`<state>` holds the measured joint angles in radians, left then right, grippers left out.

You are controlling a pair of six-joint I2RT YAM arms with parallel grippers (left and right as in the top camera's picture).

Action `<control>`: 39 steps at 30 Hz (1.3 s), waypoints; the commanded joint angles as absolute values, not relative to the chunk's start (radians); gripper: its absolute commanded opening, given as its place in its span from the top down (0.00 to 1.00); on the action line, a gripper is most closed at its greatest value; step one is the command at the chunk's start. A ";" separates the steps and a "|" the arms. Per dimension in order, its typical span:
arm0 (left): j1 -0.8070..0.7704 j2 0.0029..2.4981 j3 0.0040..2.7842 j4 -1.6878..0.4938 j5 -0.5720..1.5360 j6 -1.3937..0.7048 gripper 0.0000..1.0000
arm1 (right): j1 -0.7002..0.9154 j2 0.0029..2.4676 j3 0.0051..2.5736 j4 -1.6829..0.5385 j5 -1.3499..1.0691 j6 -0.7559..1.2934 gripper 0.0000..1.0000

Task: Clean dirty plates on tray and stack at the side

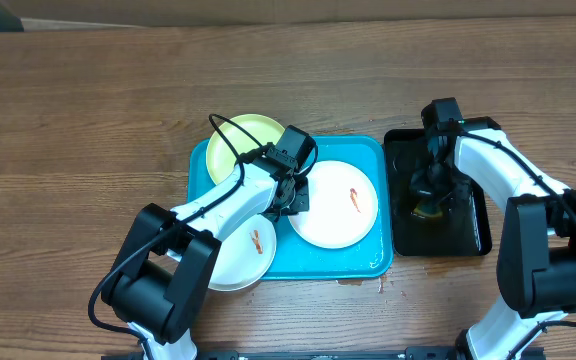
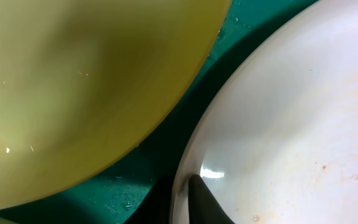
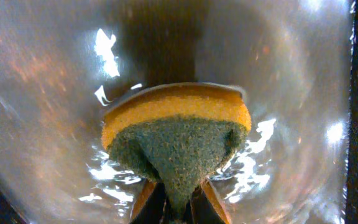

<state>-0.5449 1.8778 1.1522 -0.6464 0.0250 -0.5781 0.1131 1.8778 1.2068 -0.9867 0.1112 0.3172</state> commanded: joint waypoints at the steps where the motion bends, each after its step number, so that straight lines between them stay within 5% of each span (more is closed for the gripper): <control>1: -0.550 1.893 1.134 -0.653 -0.004 -0.591 0.87 | 0.117 1.874 1.282 -1.043 0.115 0.262 0.96; 17: -0.550 1.893 1.134 -0.653 -0.004 -0.591 0.82 | 0.125 1.874 1.409 -1.187 0.179 0.265 0.96; 21: -0.550 1.893 1.134 -0.652 -0.004 -0.591 0.96 | 0.126 1.874 1.409 -1.188 0.179 0.261 0.96; 39: -0.550 1.893 1.134 -0.649 -0.004 -0.591 0.96 | 0.160 1.874 1.658 -1.339 -0.074 0.155 0.96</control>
